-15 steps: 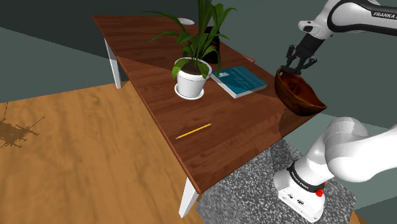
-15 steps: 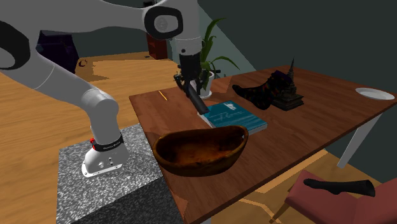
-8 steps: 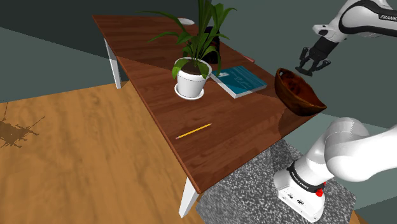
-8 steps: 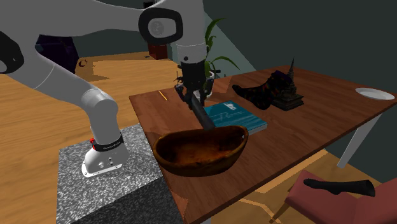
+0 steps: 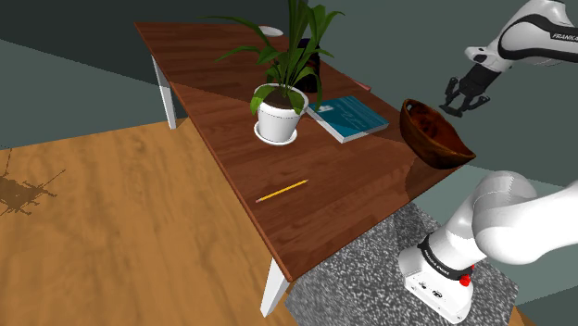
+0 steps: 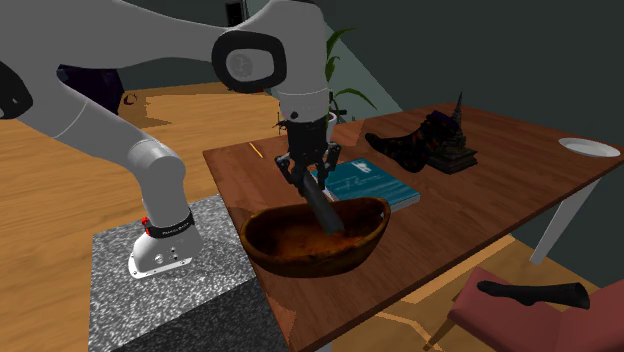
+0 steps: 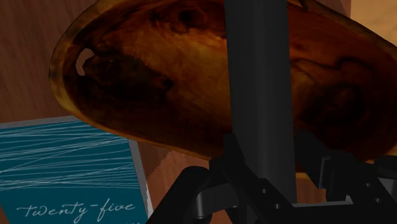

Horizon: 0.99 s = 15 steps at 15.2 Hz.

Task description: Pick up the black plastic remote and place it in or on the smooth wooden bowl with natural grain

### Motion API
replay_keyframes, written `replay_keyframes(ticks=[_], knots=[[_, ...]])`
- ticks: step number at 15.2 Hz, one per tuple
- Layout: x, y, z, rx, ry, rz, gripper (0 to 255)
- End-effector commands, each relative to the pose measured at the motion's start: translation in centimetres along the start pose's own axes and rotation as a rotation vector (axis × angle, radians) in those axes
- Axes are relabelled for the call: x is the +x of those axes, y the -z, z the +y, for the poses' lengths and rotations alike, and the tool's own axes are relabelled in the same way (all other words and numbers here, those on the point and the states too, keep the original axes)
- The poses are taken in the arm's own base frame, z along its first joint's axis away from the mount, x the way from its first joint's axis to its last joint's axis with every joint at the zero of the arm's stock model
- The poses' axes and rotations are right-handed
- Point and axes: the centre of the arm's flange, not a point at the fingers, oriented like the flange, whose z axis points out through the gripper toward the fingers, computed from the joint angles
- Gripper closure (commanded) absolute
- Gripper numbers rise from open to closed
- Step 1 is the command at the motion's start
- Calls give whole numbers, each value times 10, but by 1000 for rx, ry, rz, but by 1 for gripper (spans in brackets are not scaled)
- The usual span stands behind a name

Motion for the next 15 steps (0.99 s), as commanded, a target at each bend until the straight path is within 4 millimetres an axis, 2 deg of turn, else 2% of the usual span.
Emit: replay_keyframes(ticks=[1, 6, 14, 15], knots=[[0, -10, 0, 0, 0, 0, 255], [-1, -36, -2, 0, 0, 0, 255], [-1, -38, -3, 0, 0, 0, 255], [-1, -38, -3, 0, 0, 0, 0]])
